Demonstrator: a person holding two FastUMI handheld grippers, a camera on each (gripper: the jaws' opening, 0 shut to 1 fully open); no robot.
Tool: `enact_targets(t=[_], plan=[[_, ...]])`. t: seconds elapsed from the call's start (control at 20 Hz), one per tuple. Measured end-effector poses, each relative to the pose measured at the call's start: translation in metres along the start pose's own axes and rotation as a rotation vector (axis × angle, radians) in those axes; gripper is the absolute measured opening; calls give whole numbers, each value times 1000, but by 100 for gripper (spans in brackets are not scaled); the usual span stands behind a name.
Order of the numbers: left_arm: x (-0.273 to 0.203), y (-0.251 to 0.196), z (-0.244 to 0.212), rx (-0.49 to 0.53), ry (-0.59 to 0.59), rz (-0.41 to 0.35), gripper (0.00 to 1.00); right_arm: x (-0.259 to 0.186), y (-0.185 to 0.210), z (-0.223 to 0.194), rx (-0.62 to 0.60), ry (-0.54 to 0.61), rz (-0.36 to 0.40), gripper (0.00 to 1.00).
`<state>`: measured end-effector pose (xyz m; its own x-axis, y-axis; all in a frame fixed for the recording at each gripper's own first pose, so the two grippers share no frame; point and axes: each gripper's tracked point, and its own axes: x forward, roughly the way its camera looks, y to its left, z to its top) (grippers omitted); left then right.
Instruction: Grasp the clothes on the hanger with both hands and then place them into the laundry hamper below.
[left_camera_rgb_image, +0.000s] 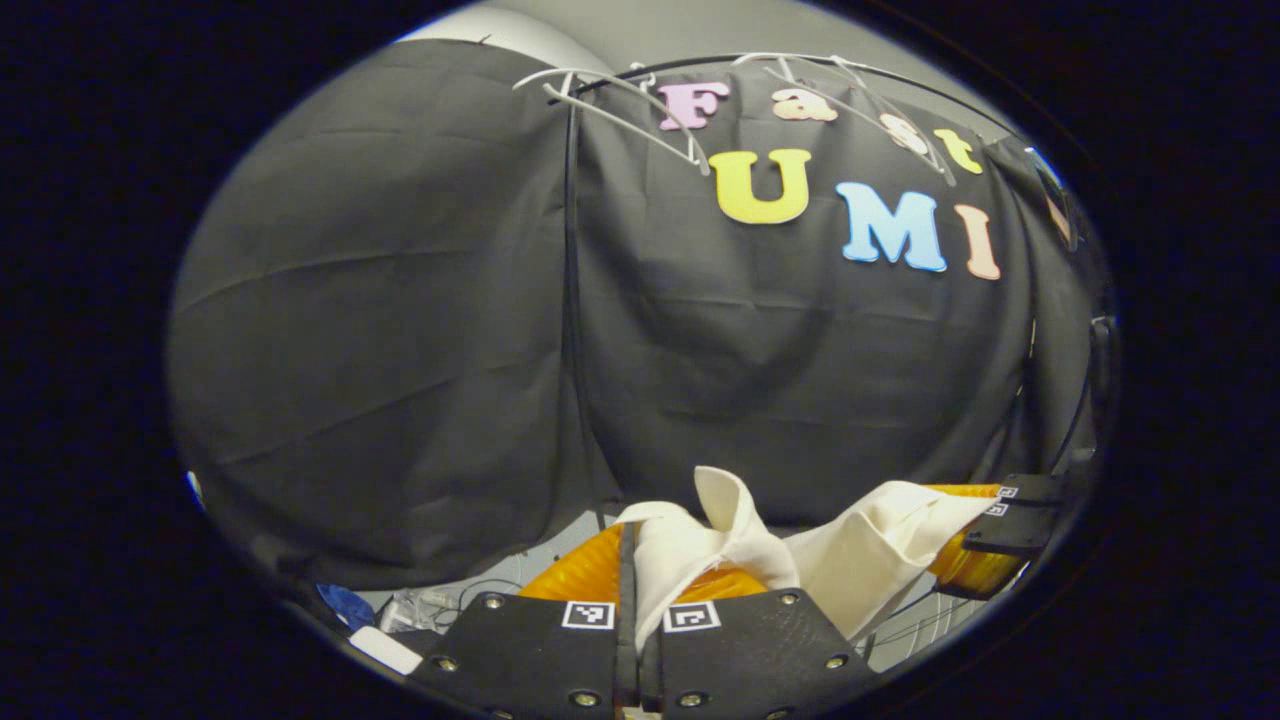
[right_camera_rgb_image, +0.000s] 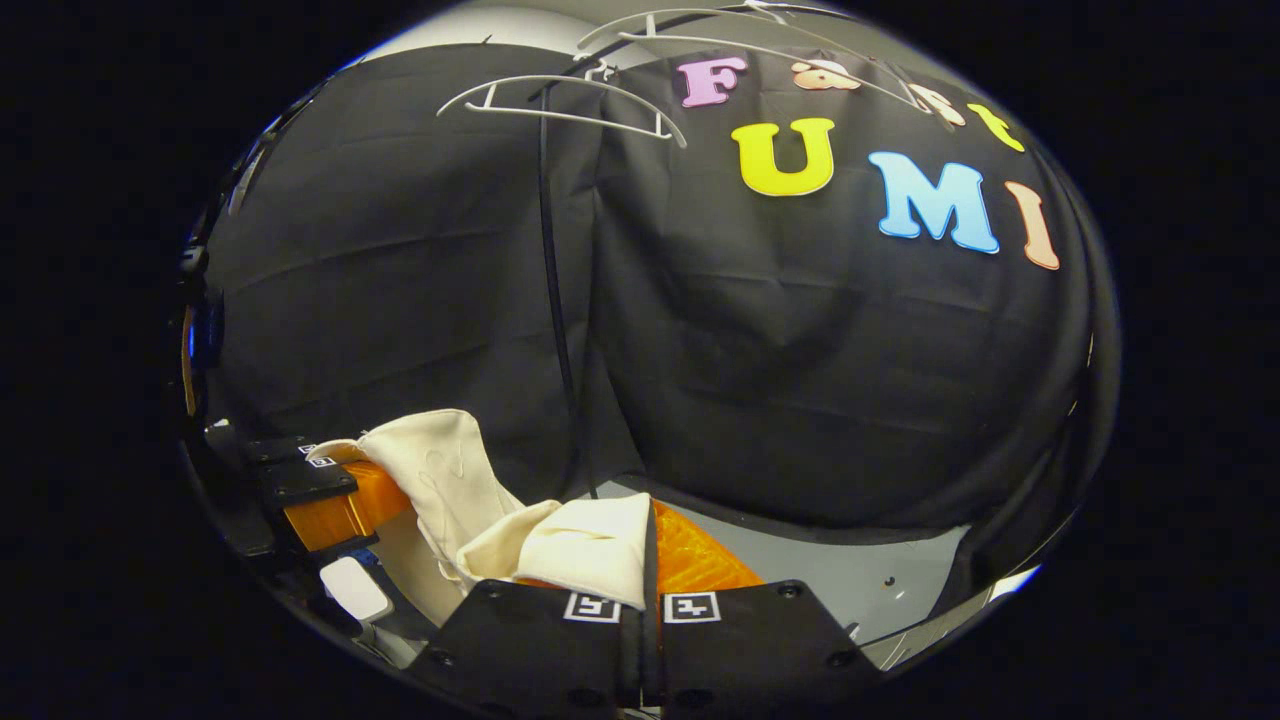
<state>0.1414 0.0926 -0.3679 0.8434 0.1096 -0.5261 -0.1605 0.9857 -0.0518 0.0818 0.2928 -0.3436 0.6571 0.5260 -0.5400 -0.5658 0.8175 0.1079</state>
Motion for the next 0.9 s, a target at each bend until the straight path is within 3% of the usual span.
enact_targets(t=[0.6, 0.65, 0.7, 0.8, 0.85, 0.9], plan=[[22, 11, -75, -15, 193, 59, 6, 45, -7, -47, 3, 126, -23, 7], [24, 12, -84, -14, 207, 64, 5, 47, -10, -52, 6, 142, -27, 10], [28, 13, -88, -10, 217, 70, 10, 50, -9, -58, 7, 158, -27, 10], [25, 12, -88, 0, 234, 76, 43, 46, -14, -64, 1, 177, -43, 19], [26, 11, -87, 7, 232, 75, 59, 44, -18, -62, 2, 178, -46, 31], [25, 8, -83, 12, 223, 73, 76, 45, -18, -61, 6, 179, -46, 32]])
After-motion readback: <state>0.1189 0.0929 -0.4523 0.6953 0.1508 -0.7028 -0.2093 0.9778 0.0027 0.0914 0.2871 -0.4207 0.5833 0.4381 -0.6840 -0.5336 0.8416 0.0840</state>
